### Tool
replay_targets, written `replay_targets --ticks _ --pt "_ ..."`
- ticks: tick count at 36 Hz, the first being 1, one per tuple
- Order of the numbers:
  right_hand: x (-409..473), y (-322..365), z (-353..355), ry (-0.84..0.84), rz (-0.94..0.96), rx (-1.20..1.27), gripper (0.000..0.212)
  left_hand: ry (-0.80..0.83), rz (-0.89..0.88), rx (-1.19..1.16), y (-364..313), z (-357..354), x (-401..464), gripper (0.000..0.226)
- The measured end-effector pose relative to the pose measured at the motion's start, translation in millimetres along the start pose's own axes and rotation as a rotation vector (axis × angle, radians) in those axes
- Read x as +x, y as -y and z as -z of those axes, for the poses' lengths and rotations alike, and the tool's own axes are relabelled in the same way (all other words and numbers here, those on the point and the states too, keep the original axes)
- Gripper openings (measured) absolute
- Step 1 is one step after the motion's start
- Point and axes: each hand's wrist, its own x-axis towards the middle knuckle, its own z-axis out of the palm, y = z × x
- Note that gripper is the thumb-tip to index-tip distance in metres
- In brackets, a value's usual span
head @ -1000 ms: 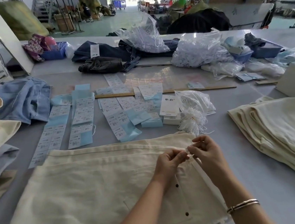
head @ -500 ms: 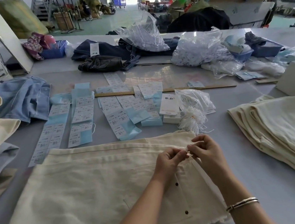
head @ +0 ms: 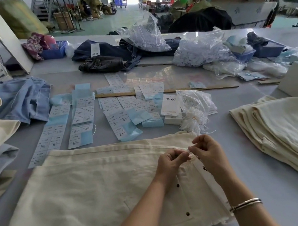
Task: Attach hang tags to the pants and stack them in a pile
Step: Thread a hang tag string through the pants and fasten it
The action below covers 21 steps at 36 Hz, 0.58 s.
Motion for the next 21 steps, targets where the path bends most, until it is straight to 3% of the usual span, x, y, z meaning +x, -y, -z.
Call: replay_targets --ticks 3,8,14,21 --pt "-1.1 1.0 -3.8 0.010 -0.027 0.050 0.015 0.012 0.000 -0.003 -1.7 1.6 0.3 0.004" --pt "-5.3 0.7 -10.2 0.029 -0.208 0.386 0.016 0.014 0.007 -0.019 -2.4 1.9 1.9 0.008" --pt "0.0 5.7 -11.3 0.067 -0.249 0.422 0.018 -0.010 0.039 -0.056 -3.7 1.6 5.2 0.006" --pt "-1.3 4.3 -9.9 0.049 -0.307 0.326 0.013 -0.053 0.029 0.078 -7.4 -1.4 4.6 0.024"
